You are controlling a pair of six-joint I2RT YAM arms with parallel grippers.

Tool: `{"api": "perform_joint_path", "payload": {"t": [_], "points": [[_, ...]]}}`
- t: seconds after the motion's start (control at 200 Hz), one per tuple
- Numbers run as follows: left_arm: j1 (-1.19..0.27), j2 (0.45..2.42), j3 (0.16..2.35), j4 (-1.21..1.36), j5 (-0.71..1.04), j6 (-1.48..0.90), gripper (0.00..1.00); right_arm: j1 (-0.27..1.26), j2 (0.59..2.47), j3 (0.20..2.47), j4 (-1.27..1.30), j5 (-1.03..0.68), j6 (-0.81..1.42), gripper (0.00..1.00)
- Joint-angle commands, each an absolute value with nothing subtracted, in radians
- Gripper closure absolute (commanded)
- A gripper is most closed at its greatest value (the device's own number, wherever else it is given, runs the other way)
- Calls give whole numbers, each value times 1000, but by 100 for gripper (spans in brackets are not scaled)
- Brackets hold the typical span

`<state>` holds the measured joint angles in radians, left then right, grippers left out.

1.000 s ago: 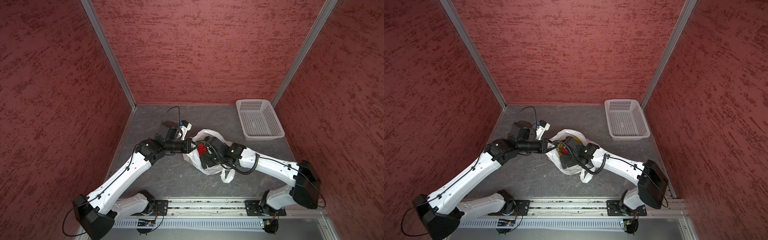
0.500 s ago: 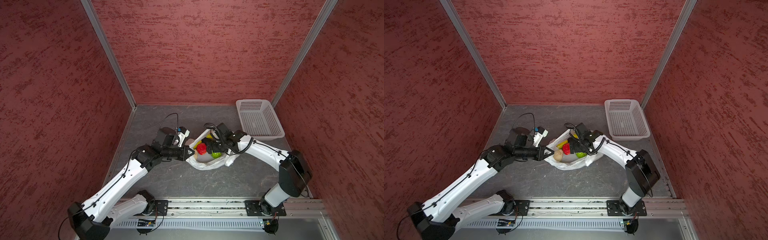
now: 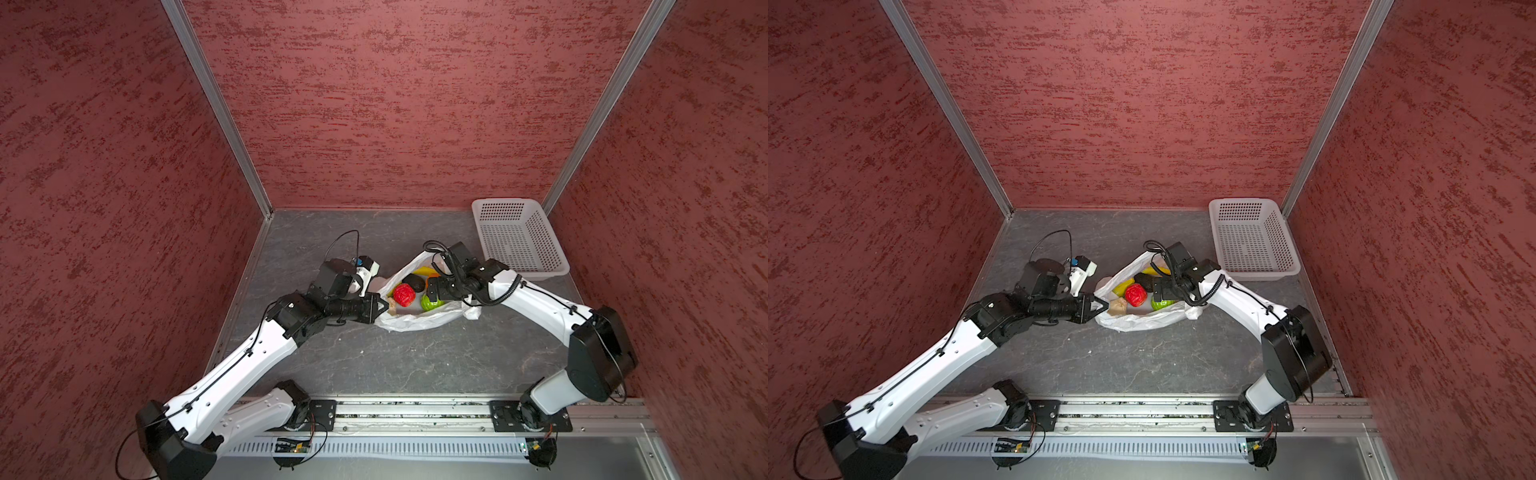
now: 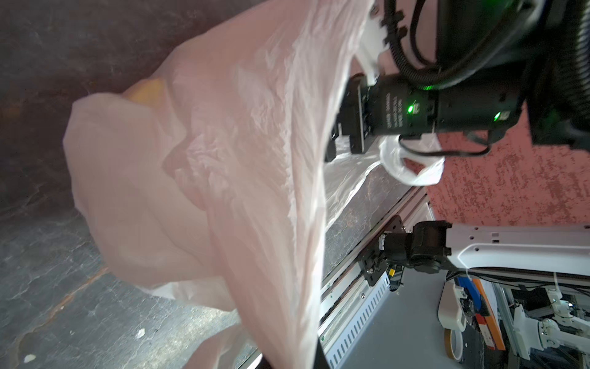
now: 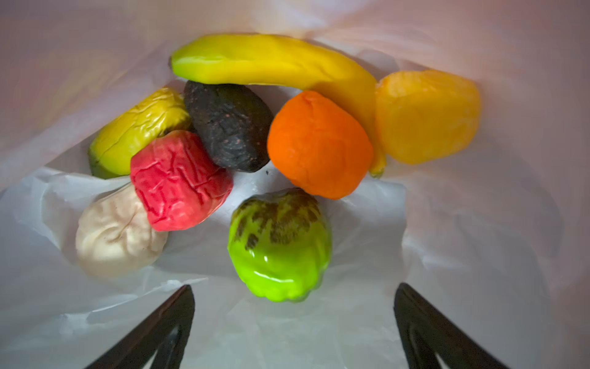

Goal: Untie the knot of the plastic bag and take out the fruit

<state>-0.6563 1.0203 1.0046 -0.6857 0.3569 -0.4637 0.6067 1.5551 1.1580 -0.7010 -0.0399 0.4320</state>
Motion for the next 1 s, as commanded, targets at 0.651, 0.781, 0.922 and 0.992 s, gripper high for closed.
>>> {"api": "perform_joint_path", "payload": {"t": [0.651,0.781,0.922,0.992], "points": [[-672,1052,1063,-666,342,-546,100,894,1424,880,-582,-25,525,1],[-720,1048,1001,-712,306,-543,100,918,1432,812,-538,-31,567,1],[-772,1005,910,-737,210,-564,100,928,1448,798,-515,-12,588,1],[-787,1006,916,-780,139,-556,100,928,1448,823,-526,-1,581,1]]}}
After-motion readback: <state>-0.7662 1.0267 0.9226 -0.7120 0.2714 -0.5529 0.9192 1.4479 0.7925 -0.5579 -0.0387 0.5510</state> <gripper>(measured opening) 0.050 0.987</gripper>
